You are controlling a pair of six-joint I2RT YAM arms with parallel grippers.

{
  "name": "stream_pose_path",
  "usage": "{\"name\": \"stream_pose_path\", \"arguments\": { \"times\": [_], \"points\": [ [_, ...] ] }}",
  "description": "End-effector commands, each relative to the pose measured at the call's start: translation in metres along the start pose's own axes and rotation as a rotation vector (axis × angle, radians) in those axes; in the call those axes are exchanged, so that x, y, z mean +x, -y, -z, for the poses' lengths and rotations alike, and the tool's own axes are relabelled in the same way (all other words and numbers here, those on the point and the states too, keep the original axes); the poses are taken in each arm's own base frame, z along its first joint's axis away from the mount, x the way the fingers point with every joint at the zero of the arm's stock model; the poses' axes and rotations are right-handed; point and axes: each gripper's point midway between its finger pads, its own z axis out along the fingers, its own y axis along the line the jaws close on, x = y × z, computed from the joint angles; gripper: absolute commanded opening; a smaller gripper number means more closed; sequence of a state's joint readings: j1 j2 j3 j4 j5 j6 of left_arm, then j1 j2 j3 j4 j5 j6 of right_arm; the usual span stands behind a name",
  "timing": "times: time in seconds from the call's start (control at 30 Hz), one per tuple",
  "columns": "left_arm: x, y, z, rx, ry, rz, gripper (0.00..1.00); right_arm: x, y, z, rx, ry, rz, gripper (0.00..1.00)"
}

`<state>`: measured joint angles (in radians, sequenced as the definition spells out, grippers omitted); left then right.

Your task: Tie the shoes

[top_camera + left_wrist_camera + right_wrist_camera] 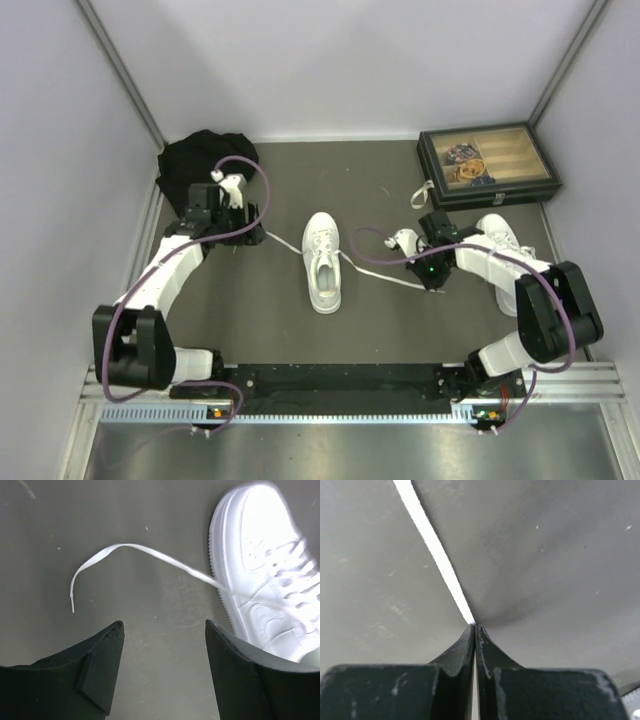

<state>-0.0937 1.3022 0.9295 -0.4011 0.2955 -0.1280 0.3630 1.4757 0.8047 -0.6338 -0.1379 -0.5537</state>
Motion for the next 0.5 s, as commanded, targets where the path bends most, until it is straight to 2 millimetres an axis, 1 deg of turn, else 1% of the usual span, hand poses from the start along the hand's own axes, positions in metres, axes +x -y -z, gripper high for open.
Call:
{"name": "stream_pose_path", "arguments": {
  "times": [0.0, 0.03, 0.07, 0.13, 0.17, 0.2, 0.23, 0.27, 0.37, 0.43, 0.47],
  "points": [
    [-0.001, 0.006, -0.019, 0.103, -0.056, -0.266, 0.71, -0.027, -0.007, 0.028, -0.019, 0.125, -0.072, 0.0],
    [0.0, 0.005, -0.023, 0.121, -0.069, -0.325, 0.71, -0.03, -0.007, 0.033, -0.02, 0.139, -0.092, 0.0],
    [-0.001, -0.003, -0.032, 0.125, -0.101, -0.444, 0.71, -0.035, -0.002, 0.04, -0.012, 0.162, -0.107, 0.0],
    [-0.001, -0.014, -0.041, 0.13, -0.132, -0.549, 0.72, -0.037, -0.002, 0.047, -0.026, 0.176, -0.134, 0.0],
    [0.005, -0.024, -0.05, 0.144, -0.187, -0.639, 0.7, -0.039, 0.002, 0.052, -0.021, 0.19, -0.147, 0.0],
    [0.005, -0.031, -0.054, 0.146, -0.205, -0.668, 0.69, -0.038, 0.003, 0.053, -0.023, 0.188, -0.154, 0.0],
    [0.005, -0.032, -0.064, 0.193, -0.217, -0.682, 0.69, -0.037, 0.004, 0.053, -0.022, 0.189, -0.159, 0.0],
    [0.009, -0.035, -0.067, 0.224, -0.239, -0.74, 0.67, -0.037, 0.006, 0.054, -0.018, 0.189, -0.162, 0.0],
    [0.001, -0.042, -0.085, 0.235, -0.239, -0.791, 0.6, -0.034, 0.006, 0.052, -0.02, 0.182, -0.166, 0.0],
    [-0.006, -0.047, -0.099, 0.232, -0.221, -0.828, 0.57, -0.033, 0.006, 0.053, -0.023, 0.18, -0.176, 0.0],
    [-0.007, -0.052, -0.102, 0.22, -0.226, -0.837, 0.56, -0.033, 0.005, 0.054, -0.032, 0.181, -0.183, 0.0]
  ]
}}
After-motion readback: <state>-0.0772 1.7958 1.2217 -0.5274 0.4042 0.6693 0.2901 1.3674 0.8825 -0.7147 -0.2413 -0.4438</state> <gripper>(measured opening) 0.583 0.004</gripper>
